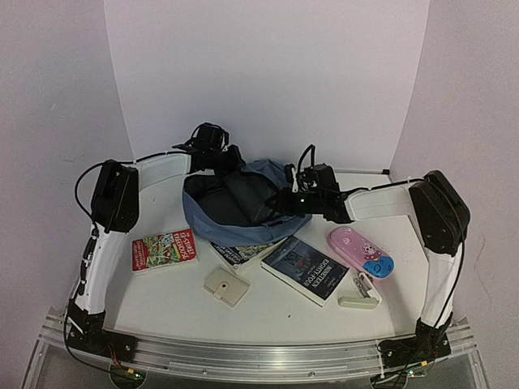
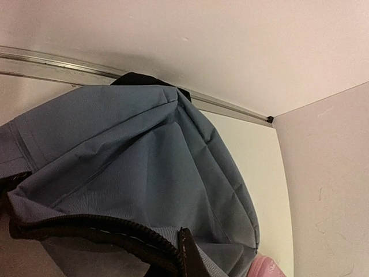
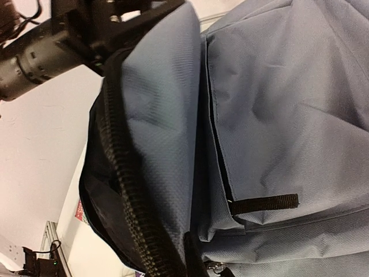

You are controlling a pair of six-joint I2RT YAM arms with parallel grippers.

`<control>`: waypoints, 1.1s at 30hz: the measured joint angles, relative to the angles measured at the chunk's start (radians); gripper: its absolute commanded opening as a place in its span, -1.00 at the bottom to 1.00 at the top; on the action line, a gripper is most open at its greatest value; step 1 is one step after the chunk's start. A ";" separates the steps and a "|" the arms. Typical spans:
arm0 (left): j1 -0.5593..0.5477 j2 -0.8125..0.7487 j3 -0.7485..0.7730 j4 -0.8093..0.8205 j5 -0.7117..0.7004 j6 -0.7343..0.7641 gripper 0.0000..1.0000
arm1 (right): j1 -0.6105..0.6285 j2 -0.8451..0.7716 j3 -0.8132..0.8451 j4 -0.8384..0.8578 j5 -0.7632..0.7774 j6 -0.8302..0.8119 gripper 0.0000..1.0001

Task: Pack the student bag
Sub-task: Adjust the student bag at the center of the board.

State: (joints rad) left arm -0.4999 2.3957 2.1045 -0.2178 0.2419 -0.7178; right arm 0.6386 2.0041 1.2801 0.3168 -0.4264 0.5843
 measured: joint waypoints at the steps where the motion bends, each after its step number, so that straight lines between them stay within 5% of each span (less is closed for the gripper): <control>1: -0.003 0.024 0.027 -0.014 0.003 0.015 -0.96 | 0.000 0.000 -0.006 0.004 -0.003 0.006 -1.00; 6: -0.012 0.140 0.131 -0.056 0.017 0.048 -0.60 | 0.001 0.000 -0.026 0.001 0.015 0.043 -0.98; 10: -0.006 0.189 0.159 -0.065 0.021 0.061 -0.02 | 0.007 0.000 -0.033 -0.009 0.070 0.066 -0.58; 17: -0.001 0.177 0.152 -0.068 0.028 0.074 0.58 | 0.012 0.000 -0.034 -0.079 0.245 0.074 -0.34; 29: 0.013 -0.042 0.031 -0.070 0.079 0.124 0.89 | -0.014 0.000 0.055 -0.192 0.449 0.071 -0.03; 33: 0.016 -0.186 -0.088 -0.074 0.078 0.152 0.93 | -0.032 -0.004 0.066 -0.207 0.467 0.065 0.30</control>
State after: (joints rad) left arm -0.4843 2.2093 2.0162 -0.2915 0.3204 -0.5662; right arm 0.6067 1.9998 1.3457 0.1093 0.0403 0.6489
